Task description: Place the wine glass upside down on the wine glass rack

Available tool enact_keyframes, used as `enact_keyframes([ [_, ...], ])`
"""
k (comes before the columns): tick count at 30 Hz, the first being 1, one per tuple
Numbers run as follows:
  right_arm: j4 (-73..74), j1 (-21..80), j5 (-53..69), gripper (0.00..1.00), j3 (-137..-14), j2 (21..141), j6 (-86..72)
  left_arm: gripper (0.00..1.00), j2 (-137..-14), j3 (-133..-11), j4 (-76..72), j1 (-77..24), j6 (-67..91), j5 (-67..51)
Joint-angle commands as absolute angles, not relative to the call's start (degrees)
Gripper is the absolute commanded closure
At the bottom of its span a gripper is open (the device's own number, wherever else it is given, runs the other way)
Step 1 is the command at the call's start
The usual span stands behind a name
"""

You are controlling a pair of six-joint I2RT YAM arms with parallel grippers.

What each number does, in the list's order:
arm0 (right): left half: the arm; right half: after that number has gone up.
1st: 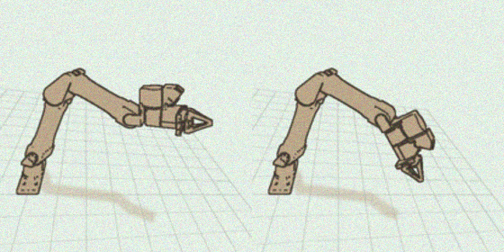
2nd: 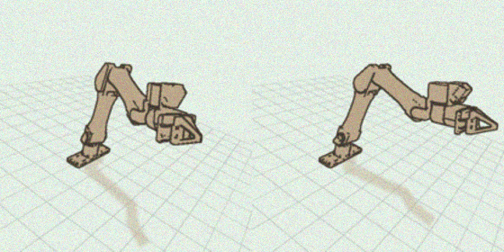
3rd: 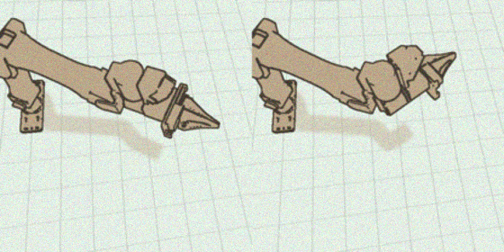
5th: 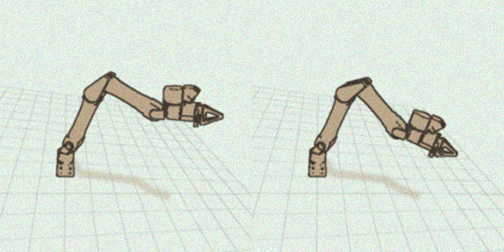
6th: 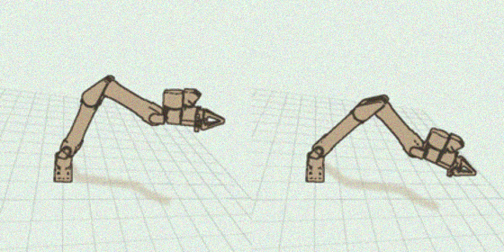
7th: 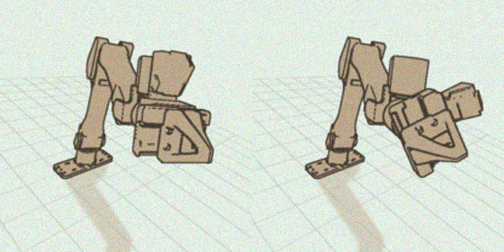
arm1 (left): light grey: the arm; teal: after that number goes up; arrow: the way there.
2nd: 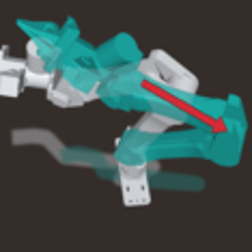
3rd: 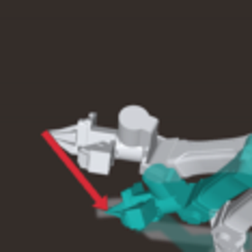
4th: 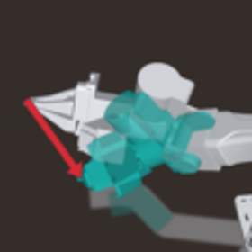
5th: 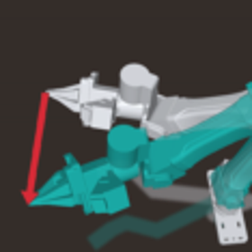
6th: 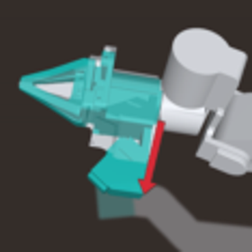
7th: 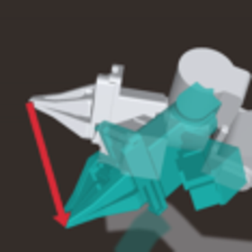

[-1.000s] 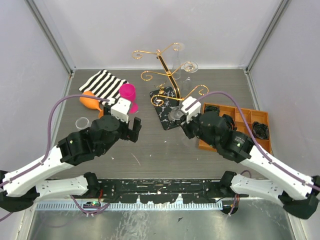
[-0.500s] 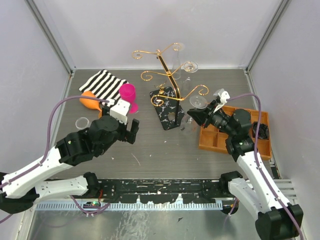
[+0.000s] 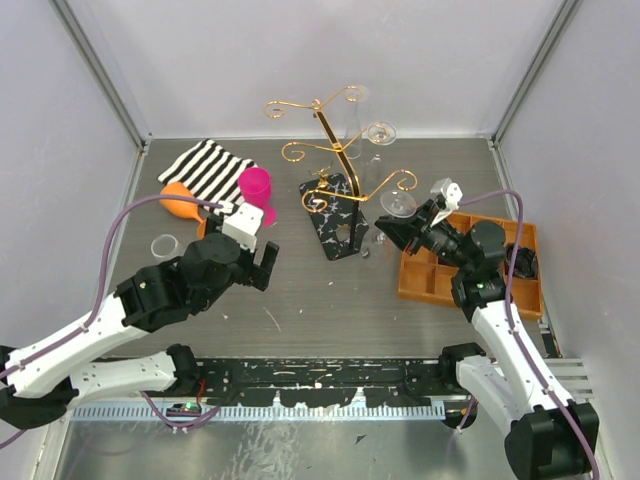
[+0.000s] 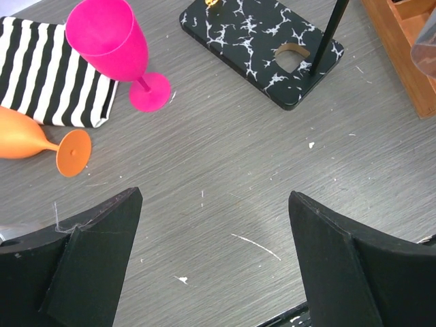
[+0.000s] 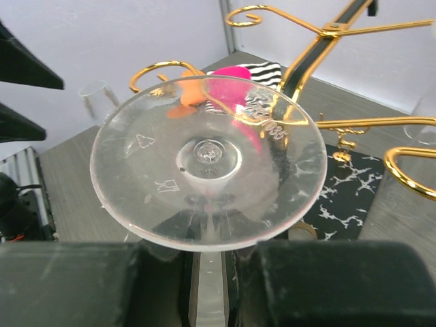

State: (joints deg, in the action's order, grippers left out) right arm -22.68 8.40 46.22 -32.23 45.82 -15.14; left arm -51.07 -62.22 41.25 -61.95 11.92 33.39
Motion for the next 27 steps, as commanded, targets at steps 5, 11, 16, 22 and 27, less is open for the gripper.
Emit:
enact_keyframes([
  [5, -25.3, 8.07, 37.41, 0.99, -32.39, 48.57, -10.64, 0.04, -48.37, -60.11, 39.32, -61.37, 9.7, 34.67],
  [11, -26.41, 8.09, 37.31, 0.99, -34.25, 52.79, -9.32, 0.04, -46.09, -58.98, 38.05, -61.39, 8.67, 35.85],
  [16, -28.18, 8.09, 36.92, 0.99, -35.02, 55.69, -8.82, 0.03, -45.6, -58.81, 38.05, -61.37, 8.35, 36.74],
  [22, -31.58, 8.09, 37.12, 0.99, -35.05, 57.65, -8.79, 0.03, -45.77, -58.8, 38.15, -61.27, 8.09, 37.04],
  [27, -32.51, 8.11, 39.66, 0.99, -34.03, 56.08, -6.72, 0.03, -45.96, -58.8, 38.14, -61.33, 7.89, 36.95],
])
